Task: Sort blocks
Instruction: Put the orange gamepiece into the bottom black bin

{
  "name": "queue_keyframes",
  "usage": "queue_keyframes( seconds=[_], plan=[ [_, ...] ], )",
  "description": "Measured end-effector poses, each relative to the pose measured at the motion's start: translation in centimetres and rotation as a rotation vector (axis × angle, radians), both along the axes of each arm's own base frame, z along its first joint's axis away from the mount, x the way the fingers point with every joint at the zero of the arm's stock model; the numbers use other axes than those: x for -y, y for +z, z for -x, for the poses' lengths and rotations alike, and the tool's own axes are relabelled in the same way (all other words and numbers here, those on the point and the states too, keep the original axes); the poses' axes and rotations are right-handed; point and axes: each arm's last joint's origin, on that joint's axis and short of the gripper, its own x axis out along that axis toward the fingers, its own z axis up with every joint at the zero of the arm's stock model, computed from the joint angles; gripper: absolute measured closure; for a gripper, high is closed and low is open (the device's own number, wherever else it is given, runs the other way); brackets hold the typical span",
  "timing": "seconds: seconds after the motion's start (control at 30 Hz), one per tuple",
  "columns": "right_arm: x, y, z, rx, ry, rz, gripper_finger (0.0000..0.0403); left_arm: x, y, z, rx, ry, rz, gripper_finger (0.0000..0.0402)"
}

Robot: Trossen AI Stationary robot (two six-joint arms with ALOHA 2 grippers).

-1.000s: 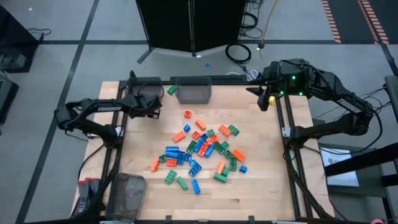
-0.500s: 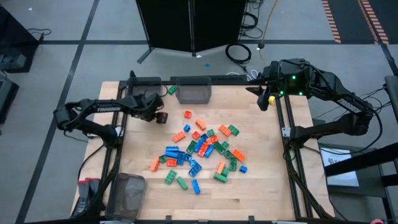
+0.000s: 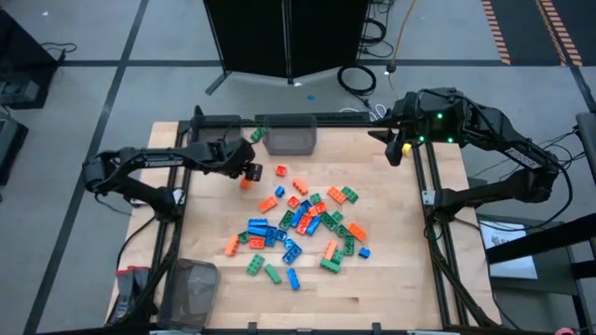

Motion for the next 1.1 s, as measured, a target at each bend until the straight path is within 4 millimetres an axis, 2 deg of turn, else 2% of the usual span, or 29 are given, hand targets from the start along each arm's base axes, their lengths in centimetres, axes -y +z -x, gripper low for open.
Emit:
queue_keyframes(
  seconds=[0.17,0.67,0.77,0.9,1.1],
  plan=[
    [0.0,-0.1,0.1,-0.013,0.000,-0.004,0.0268,0.0,-1.3,0.2,-0.116,0.023,0.022,0.0162],
    [-0.1,-0.3,0.2,-0.034,0.000,-0.010,0.0268,0.5,-5.1,-1.6,-0.207,-0.035,0.110,0.0168],
    [-0.1,-0.3,0.2,-0.034,0.000,-0.010,0.0268,0.6,-5.6,-2.1,-0.219,-0.046,0.104,0.0196],
    [-0.1,-0.3,0.2,-0.033,-0.004,-0.016,0.0268,0.9,-5.7,-2.3,-0.220,-0.052,0.076,0.0275],
    [-0.1,-0.3,0.2,-0.034,-0.006,-0.019,0.0268,1.3,-4.6,-2.1,-0.175,-0.063,0.054,0.0279]
  ],
)
